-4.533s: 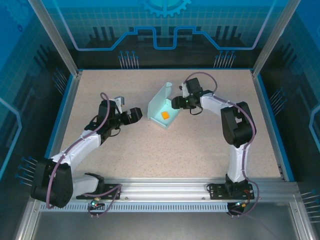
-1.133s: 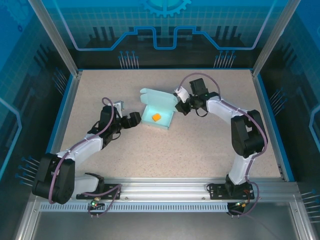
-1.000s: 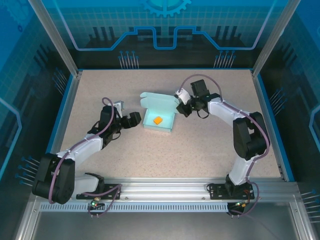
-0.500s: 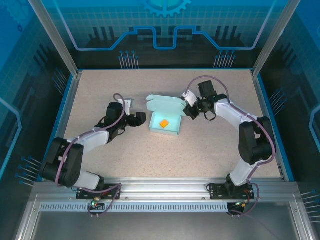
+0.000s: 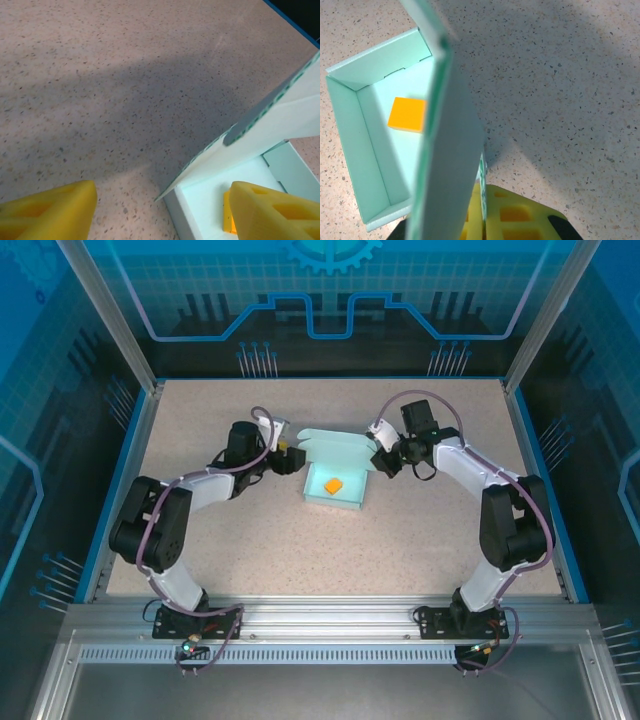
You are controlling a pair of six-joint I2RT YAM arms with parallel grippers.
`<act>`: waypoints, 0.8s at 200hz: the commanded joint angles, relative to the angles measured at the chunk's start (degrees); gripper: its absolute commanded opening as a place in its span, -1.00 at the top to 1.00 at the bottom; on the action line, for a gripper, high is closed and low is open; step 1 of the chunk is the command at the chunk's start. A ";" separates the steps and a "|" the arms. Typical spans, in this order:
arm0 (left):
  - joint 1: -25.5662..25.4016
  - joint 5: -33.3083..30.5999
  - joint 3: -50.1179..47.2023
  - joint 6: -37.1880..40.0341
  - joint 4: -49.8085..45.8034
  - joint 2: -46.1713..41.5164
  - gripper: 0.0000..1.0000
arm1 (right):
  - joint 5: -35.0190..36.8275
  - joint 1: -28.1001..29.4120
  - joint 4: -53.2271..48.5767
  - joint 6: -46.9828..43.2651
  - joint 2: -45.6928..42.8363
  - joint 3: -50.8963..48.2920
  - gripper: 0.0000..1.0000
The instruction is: Fold the paper box
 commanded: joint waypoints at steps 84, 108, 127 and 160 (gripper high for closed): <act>-2.07 5.65 5.97 5.70 -2.25 4.41 0.29 | -0.12 -0.78 -0.25 0.43 -0.96 -0.17 0.85; -2.07 5.26 5.43 5.87 -2.25 4.07 0.40 | 0.27 -0.76 -0.18 0.77 -0.91 0.00 0.86; -2.12 5.26 5.36 5.87 -2.29 4.02 0.48 | 0.18 -0.75 -0.01 1.06 -0.88 0.00 0.86; -2.15 5.20 5.09 5.63 -2.04 3.80 0.58 | 1.23 -0.74 0.31 2.04 -0.86 0.00 0.87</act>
